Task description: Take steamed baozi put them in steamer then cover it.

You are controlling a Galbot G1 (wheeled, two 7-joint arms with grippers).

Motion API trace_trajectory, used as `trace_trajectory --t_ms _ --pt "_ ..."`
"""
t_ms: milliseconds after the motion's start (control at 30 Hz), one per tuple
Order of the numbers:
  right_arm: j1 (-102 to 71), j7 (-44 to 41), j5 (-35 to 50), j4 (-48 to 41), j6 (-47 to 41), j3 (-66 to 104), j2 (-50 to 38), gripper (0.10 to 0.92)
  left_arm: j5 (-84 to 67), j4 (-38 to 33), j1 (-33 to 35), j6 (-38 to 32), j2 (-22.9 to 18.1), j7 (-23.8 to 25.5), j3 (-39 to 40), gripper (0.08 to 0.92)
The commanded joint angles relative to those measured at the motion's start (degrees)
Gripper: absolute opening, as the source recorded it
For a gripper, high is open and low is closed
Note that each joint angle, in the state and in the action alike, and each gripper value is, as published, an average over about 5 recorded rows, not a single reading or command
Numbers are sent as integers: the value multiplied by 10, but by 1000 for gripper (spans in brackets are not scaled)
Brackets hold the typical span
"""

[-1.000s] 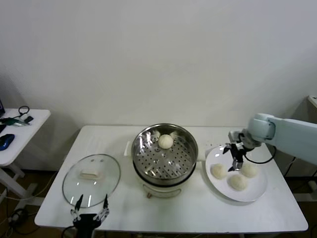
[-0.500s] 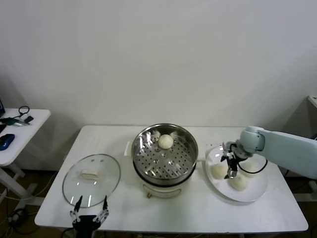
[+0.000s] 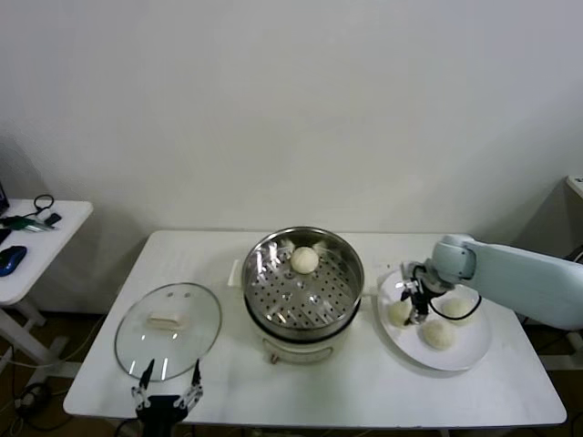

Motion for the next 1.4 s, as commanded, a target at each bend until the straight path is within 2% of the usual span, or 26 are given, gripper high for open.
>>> trace_trajectory --t_ms 33,300,500,633,800,1067,1400 --pt "77 -27 19 10 19 -32 -3 620 1 0 0 0 0 0 1 823" --pt "371 -115 113 32 80 -211 22 619 2 -1 -1 1 -1 0 5 823" --pt "472 -113 221 70 62 -198 75 619 2 -3 -3 1 -1 0 8 823" --pt "447 -59 285 125 15 -142 121 619 2 -8 0 2 1 1 8 823" --pt "365 5 311 164 -33 -95 189 619 1 -14 0 3 2 1 4 823" --pt "252 66 281 115 -64 -80 292 619 0 -15 -2 4 0 2 -1 823" --pt "166 101 250 48 -87 -70 340 619 1 -13 1 1 0 0 -4 823"
